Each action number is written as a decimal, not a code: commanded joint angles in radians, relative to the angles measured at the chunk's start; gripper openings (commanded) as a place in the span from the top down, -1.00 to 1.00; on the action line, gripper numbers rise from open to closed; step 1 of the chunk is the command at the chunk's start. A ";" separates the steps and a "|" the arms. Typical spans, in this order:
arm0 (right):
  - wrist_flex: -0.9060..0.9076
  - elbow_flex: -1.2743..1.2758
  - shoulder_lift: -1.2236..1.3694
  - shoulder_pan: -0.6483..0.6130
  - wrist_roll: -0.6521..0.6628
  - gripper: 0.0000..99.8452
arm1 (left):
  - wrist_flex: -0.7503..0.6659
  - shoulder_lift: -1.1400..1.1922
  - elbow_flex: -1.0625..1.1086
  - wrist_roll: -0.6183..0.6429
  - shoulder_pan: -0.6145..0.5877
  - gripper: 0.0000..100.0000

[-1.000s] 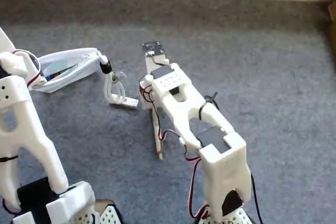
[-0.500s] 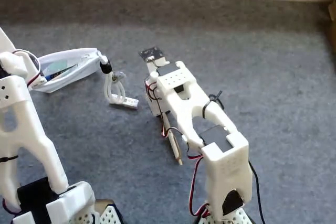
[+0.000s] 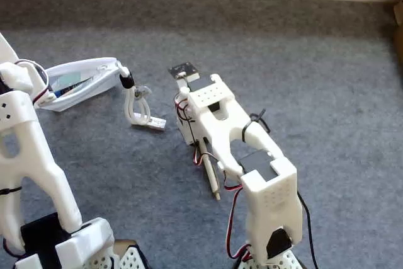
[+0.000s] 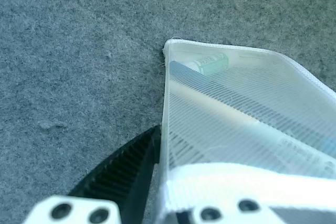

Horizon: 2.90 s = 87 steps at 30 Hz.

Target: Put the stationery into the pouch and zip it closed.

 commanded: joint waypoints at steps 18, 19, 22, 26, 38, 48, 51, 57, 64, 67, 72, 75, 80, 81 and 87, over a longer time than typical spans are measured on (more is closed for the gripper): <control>0.081 0.008 -0.203 0.002 0.014 0.99 | -0.012 -0.027 -0.019 0.005 0.119 0.99; 0.081 0.008 -0.211 0.002 0.012 0.99 | -0.011 -0.027 -0.019 0.005 0.142 0.99; 0.079 0.007 -0.226 0.007 0.009 0.99 | -0.009 -0.027 -0.028 0.005 0.214 0.99; 0.077 0.004 -0.232 0.007 0.009 0.99 | 0.054 -0.027 -0.102 0.005 0.292 0.99; 0.077 0.001 -0.231 0.058 0.008 0.99 | 0.106 -0.019 -0.136 0.006 0.341 0.99; 0.077 0.001 -0.232 0.059 0.008 0.99 | 0.103 -0.019 -0.084 0.002 0.335 0.99; 0.077 -0.001 -0.234 0.064 0.008 0.99 | 0.103 -0.018 -0.084 0.000 0.334 0.99; 0.088 0.004 -0.234 0.065 0.008 0.99 | 0.061 -0.021 -0.056 0.005 0.328 0.99; 0.088 0.005 -0.232 0.068 0.012 0.99 | 0.028 -0.025 -0.038 0.006 0.255 0.99; 0.088 0.007 -0.232 0.070 0.012 0.99 | 0.031 -0.025 -0.036 0.006 0.252 0.99; 0.088 0.001 -0.232 0.117 0.011 0.99 | 0.032 -0.025 -0.036 0.006 0.252 0.99; 0.088 0.001 -0.234 0.142 0.009 0.99 | 0.032 -0.025 -0.036 0.006 0.252 0.99; 0.088 -0.001 -0.237 0.137 0.009 0.99 | 0.032 -0.025 -0.036 0.006 0.252 0.99; 0.088 -0.001 -0.243 0.137 0.009 0.99 | 0.032 -0.025 -0.036 0.006 0.252 0.99; 0.088 0.013 -0.449 0.127 0.008 0.99 | 0.032 -0.025 -0.035 0.006 0.252 0.99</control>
